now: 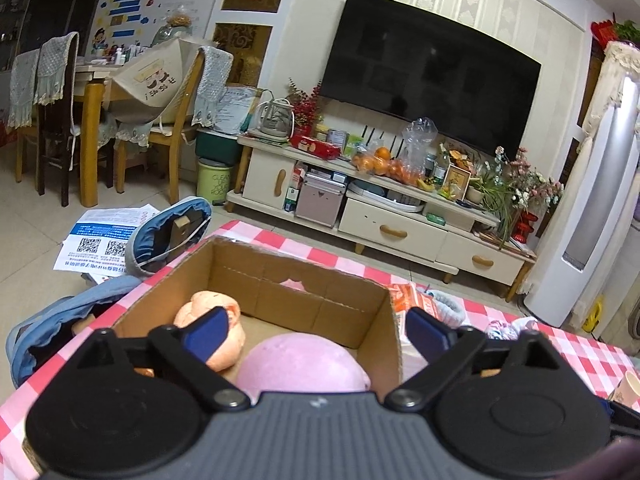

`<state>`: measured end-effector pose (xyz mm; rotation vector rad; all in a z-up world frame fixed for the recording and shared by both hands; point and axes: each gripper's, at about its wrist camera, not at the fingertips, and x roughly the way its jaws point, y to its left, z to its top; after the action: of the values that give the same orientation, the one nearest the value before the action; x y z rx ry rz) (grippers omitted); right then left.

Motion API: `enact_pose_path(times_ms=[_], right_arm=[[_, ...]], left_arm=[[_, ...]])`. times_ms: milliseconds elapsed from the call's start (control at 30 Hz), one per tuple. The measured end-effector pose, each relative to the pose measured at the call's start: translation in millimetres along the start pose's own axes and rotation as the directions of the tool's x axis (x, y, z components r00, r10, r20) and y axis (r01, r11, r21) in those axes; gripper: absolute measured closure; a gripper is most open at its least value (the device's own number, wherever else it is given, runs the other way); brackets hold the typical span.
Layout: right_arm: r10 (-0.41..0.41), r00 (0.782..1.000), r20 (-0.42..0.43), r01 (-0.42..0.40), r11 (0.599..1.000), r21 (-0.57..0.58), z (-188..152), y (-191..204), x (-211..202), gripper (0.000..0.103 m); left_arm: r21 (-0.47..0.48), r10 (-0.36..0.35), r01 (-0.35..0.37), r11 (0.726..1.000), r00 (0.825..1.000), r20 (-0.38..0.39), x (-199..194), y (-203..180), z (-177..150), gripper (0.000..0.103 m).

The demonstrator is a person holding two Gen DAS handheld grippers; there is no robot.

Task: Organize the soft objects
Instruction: 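Carry the pompom and tissue pack over the box and open both grippers, then move the left gripper to the white shuttlecock while the right reaches the brown fuzzy ring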

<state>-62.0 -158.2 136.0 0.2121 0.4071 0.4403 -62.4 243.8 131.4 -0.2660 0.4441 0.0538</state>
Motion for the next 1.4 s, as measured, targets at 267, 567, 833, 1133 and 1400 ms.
enact_pose_path(times_ms=[267,567,833,1133,1400], right_arm=[[-0.039,0.999,0.015,0.038,0.999,0.019,-5,-10,-7,0.0],[-0.051,0.999,0.017,0.05,0.998,0.048,-6,-17,-7,0.0],[-0.081,0.996,0.025,0.079,0.994,0.08,-8,-26,-14,0.0],[-0.125,0.991,0.045,0.118,0.985,0.123,-9,-37,-22,0.0],[-0.176,0.983,0.06,0.164,0.971,0.172,-12,-40,-26,0.0]], left_arm=[[0.034,-0.017,0.018,0.999,1.0,-0.011,3,-18,-3,0.004],[0.073,-0.03,0.032,0.997,0.999,-0.027,6,-38,-10,0.001],[0.121,-0.045,0.051,0.991,0.998,-0.05,9,-60,-18,0.001],[0.165,-0.056,0.066,0.984,0.996,-0.067,13,-81,-25,0.001],[0.211,-0.072,0.09,0.973,0.993,-0.092,17,-99,-33,0.001]])
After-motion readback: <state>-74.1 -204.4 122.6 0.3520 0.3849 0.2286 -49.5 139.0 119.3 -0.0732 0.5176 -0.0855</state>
